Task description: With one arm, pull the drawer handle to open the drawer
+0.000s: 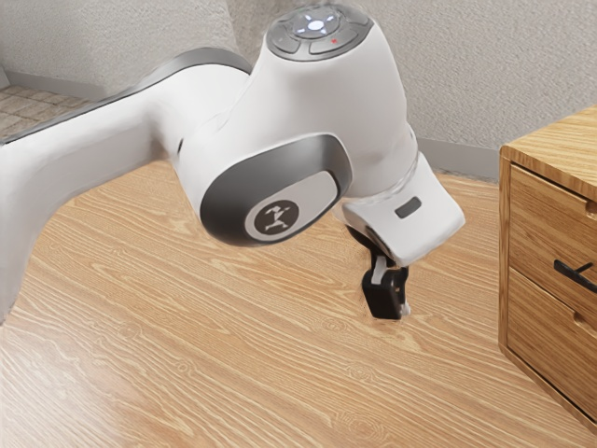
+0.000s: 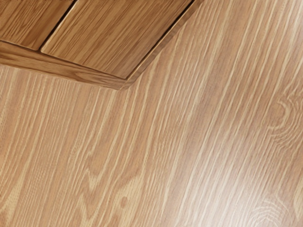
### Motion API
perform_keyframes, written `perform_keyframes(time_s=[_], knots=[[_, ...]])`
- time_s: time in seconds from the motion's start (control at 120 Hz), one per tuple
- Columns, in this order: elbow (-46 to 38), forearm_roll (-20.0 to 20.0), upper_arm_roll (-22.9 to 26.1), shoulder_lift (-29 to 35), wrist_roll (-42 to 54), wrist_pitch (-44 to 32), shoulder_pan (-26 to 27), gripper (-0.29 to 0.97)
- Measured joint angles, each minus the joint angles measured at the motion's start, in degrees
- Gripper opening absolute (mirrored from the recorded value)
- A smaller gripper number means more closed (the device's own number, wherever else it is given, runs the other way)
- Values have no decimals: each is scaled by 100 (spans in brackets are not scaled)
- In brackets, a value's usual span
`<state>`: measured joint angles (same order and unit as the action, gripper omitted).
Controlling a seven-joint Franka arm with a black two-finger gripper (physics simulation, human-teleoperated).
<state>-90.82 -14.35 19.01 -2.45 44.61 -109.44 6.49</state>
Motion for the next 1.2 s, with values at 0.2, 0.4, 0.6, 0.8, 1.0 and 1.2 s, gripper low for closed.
perform_keyframes(time_s=[0.2, 0.4, 0.6, 0.8, 1.0, 1.2], knots=[[-67, -174, 462, -65, 790, -373, 412, 68], [3, -216, 486, -69, 1321, -514, 564, 68], [-70, -260, 493, -105, 1709, -1010, 195, 68], [-155, -261, 612, -108, 2003, -1535, 390, 68], [-122, -241, 696, -223, 2221, -1733, 504, 68], [-25, -234, 778, -418, 2368, -1807, 290, 68]])
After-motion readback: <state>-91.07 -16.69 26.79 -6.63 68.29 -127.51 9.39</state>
